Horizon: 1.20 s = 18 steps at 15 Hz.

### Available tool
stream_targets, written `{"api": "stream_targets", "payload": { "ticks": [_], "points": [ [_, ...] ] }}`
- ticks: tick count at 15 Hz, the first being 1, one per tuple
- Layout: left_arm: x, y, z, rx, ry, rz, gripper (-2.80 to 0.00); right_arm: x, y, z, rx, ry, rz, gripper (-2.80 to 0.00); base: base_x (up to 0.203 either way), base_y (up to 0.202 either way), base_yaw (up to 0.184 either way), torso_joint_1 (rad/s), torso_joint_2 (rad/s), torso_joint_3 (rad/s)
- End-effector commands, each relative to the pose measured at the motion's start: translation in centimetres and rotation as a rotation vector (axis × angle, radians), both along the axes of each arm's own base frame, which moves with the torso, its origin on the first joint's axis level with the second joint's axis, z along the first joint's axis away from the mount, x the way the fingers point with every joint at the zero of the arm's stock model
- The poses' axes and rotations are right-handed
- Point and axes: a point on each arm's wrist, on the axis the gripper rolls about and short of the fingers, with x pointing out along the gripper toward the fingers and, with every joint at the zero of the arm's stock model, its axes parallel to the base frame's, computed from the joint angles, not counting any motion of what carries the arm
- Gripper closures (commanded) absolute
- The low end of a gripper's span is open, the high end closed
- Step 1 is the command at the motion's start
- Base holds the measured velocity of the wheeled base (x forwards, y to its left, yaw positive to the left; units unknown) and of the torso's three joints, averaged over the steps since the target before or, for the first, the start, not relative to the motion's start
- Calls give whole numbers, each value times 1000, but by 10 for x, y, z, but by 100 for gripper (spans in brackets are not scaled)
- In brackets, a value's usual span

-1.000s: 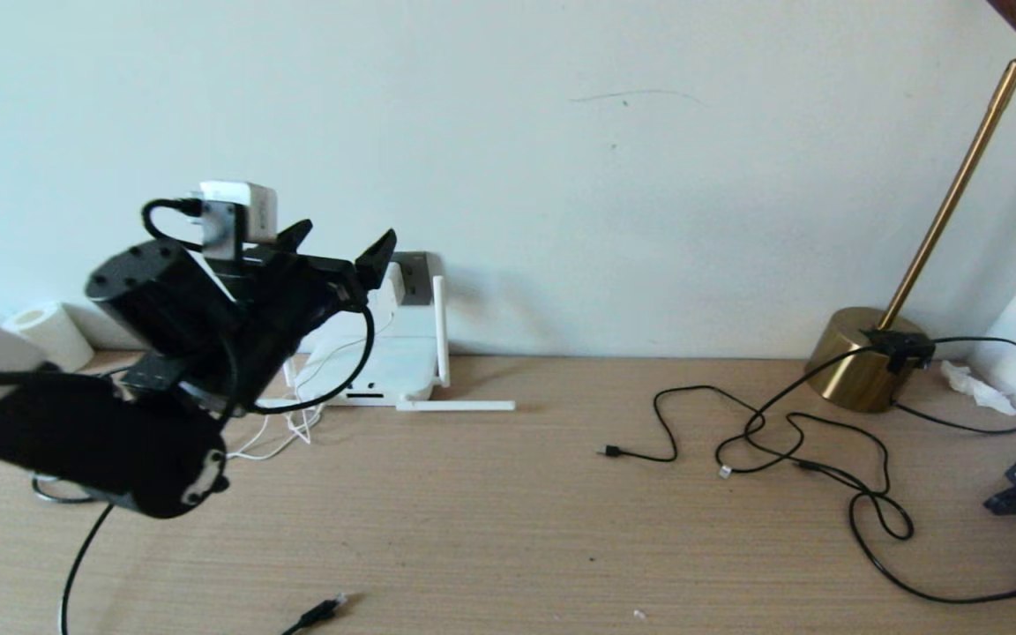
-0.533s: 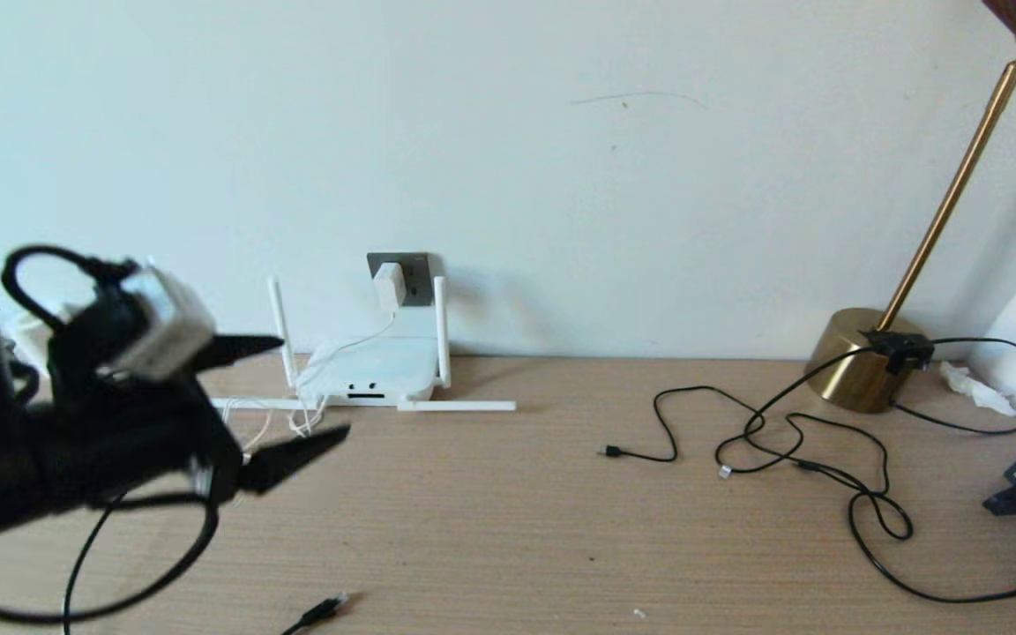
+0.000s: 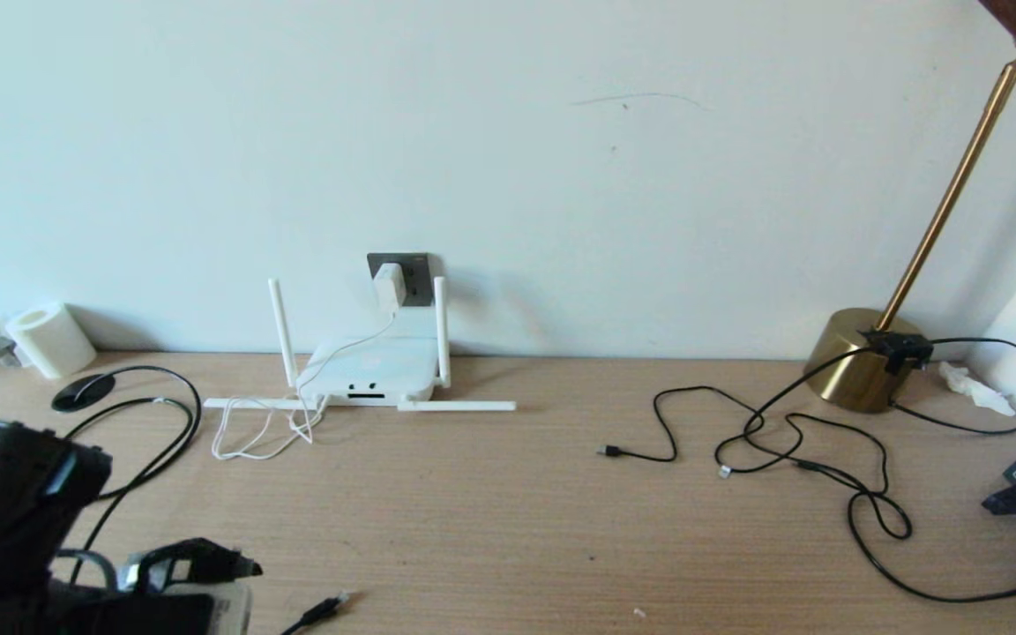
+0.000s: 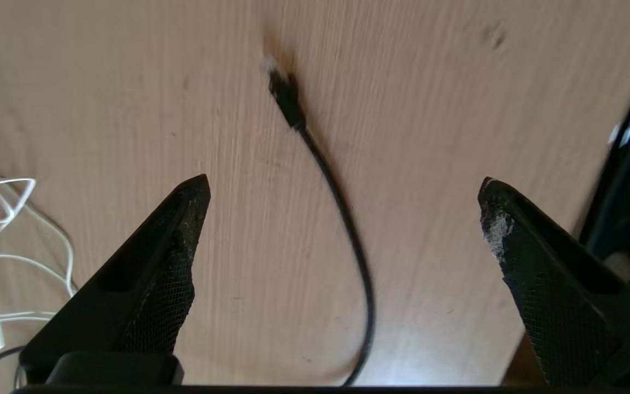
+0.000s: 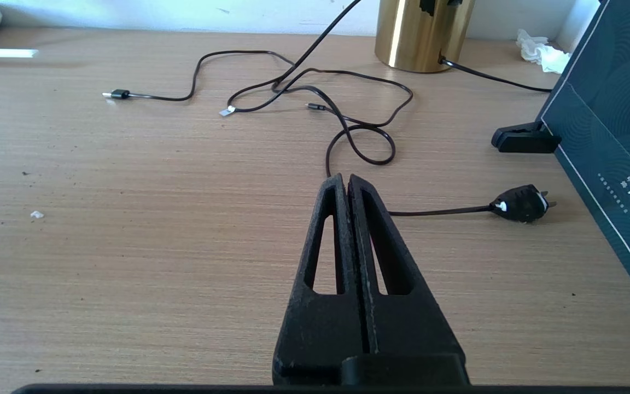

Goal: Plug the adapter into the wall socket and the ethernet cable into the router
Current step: Pick up cable

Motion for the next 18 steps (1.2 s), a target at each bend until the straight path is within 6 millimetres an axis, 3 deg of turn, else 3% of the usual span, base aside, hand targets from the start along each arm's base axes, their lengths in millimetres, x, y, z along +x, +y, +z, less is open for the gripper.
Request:
{"api": "stream_targets", "payload": {
  "ticks": [1, 8, 18],
  "points": [
    [18, -3, -13, 30, 80, -12, -280, 0, 0, 0, 0, -1, -1, 0, 0, 0, 0, 0, 0, 0],
    [71, -12, -46, 13, 156, 61, -280, 0, 0, 0, 0, -1, 1, 0, 0, 0, 0, 0, 0, 0],
    [79, -13, -62, 2, 189, 103, -280, 0, 0, 0, 0, -1, -1, 0, 0, 0, 0, 0, 0, 0]
  ]
}}
